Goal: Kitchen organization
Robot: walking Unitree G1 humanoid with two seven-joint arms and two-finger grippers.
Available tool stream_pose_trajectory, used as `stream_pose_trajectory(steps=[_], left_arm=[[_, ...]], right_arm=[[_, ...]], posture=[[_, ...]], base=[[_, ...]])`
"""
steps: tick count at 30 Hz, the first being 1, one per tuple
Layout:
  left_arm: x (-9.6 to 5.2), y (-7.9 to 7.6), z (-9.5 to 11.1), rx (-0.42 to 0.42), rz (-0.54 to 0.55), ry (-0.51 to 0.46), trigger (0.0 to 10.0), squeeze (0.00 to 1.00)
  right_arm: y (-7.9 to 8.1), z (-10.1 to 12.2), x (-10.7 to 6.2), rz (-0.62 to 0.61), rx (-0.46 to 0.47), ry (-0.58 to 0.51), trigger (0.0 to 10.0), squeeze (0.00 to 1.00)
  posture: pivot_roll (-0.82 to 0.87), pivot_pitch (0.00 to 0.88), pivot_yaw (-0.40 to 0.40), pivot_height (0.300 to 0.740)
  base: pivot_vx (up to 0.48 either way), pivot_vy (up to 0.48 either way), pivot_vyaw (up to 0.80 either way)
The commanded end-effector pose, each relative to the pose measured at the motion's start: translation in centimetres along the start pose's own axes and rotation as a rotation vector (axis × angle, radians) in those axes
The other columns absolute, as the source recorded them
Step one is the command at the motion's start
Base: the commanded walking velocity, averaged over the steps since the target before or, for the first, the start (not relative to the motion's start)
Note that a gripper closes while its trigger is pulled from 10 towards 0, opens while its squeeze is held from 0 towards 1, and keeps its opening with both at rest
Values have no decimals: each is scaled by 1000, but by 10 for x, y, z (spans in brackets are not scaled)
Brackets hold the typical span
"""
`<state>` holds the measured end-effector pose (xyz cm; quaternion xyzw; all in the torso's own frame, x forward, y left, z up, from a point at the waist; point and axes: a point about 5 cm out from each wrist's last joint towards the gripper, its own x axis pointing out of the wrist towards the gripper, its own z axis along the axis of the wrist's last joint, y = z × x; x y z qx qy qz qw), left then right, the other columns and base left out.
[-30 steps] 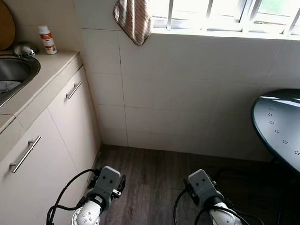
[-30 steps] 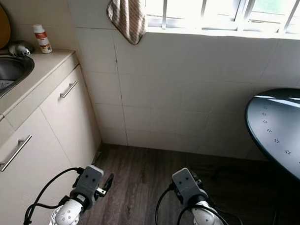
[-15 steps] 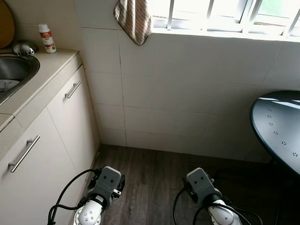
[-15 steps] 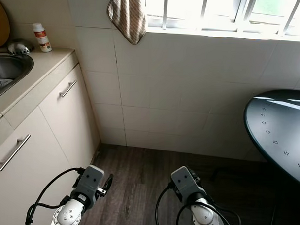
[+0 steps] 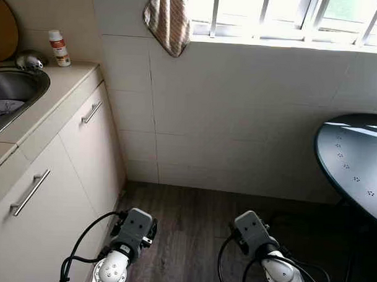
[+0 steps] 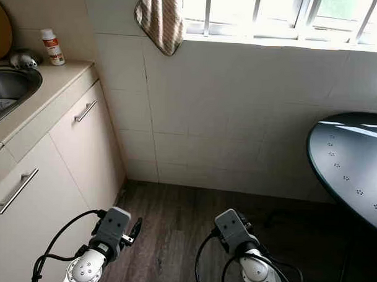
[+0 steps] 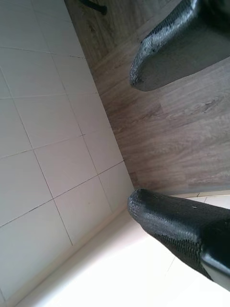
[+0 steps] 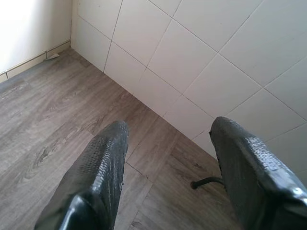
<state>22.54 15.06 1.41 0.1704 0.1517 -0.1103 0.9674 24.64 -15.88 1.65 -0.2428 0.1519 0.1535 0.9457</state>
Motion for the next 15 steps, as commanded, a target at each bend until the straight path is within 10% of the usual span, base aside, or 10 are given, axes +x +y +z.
stream_pose_trajectory(steps=[1, 15], left_arm=[[1, 0, 0, 4, 4, -1, 10000, 0], [1, 4, 3, 7, -5, -17, 10000, 0]], right_arm=[[-1, 1, 0, -3, 2, -9, 10000, 0], [-3, 3, 1, 1, 22, -13, 10000, 0]], posture=[[45, 0, -25, 740], [44, 0, -14, 740]], base=[[0, 0, 0], [0, 0, 0]])
